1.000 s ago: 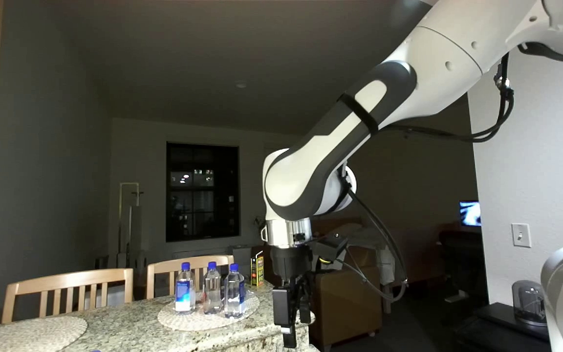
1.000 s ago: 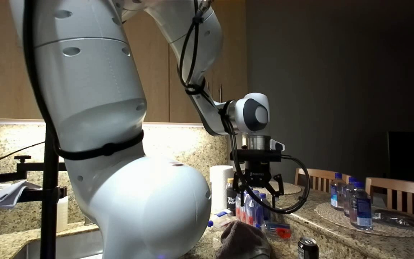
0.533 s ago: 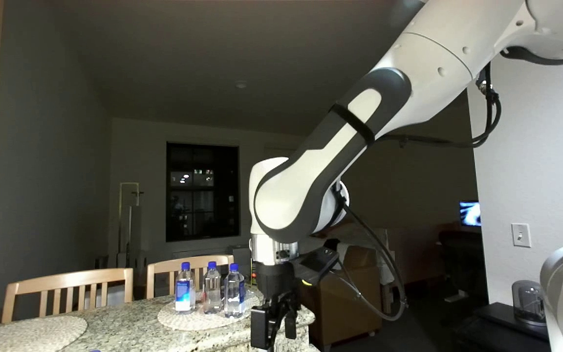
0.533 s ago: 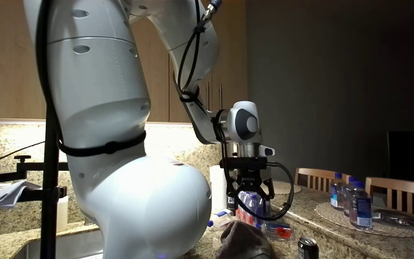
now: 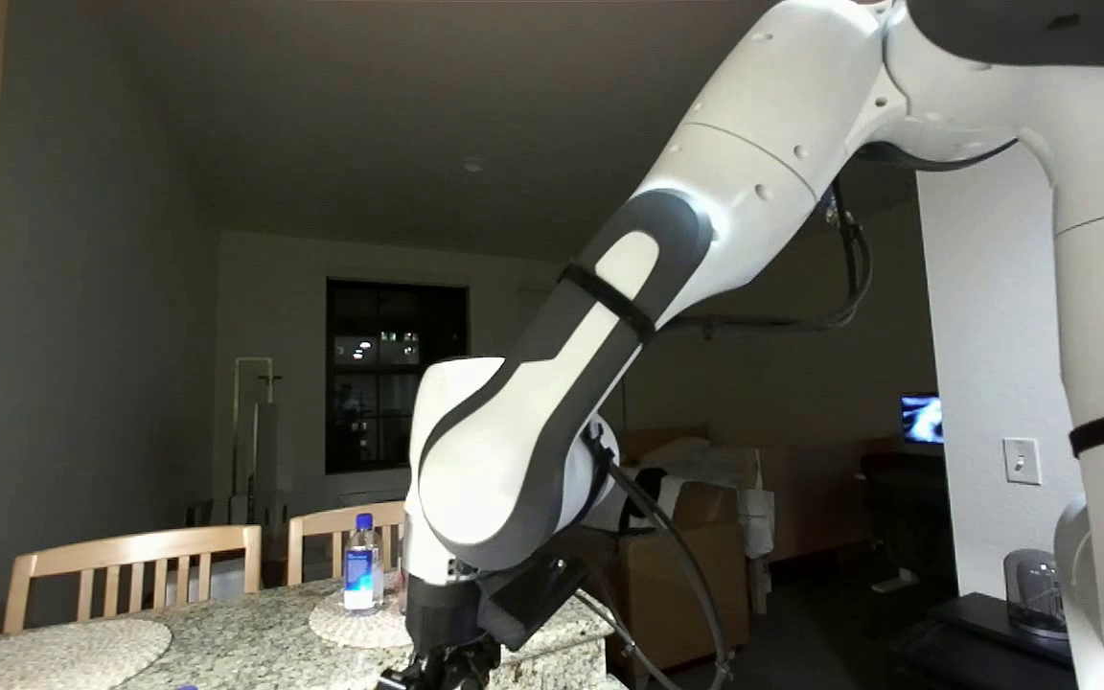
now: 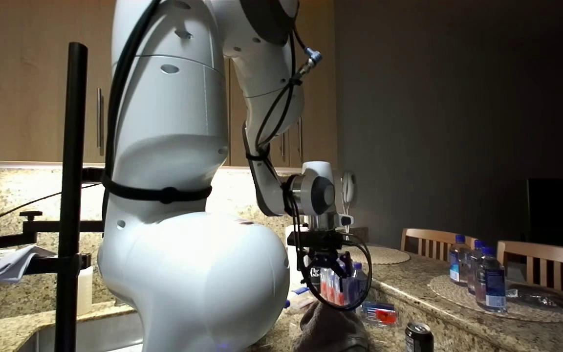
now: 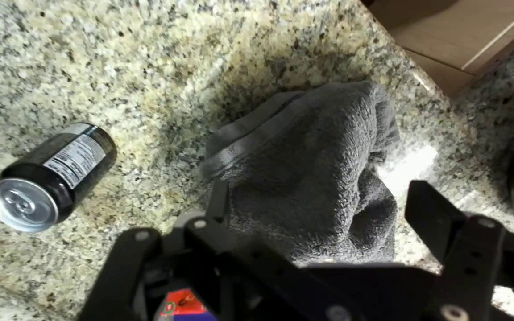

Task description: Move the grey towel to the right.

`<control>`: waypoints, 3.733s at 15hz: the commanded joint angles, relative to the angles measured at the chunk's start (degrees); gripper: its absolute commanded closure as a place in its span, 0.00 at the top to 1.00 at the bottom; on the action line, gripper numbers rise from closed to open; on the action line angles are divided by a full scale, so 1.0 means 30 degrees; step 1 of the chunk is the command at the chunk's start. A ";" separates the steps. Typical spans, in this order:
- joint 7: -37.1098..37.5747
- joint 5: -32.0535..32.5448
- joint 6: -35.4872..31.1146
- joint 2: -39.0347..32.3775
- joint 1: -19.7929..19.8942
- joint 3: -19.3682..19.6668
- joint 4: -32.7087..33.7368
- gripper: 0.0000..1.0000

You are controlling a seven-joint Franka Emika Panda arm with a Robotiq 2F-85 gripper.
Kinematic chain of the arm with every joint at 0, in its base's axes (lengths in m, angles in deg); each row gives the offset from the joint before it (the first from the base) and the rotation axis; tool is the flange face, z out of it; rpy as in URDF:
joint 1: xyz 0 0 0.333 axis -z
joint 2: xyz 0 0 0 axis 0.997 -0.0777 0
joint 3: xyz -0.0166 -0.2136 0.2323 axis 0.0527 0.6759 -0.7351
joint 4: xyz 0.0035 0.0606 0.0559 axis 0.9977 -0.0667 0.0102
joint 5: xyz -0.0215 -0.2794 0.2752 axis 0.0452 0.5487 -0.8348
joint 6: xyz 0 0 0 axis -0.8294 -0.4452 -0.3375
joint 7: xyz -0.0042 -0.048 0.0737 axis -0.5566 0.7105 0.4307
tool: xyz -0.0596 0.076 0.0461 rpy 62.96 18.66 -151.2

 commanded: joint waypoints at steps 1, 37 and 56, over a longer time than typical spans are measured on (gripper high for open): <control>-0.0170 -0.1030 -0.1490 -0.2309 -0.0310 -0.0370 0.1293 1.00; 0.2106 0.1714 -0.3569 -0.7370 -0.1892 0.1671 0.4723 0.08; 0.2121 0.4081 0.2347 -0.5154 -0.0699 0.2773 0.9514 0.07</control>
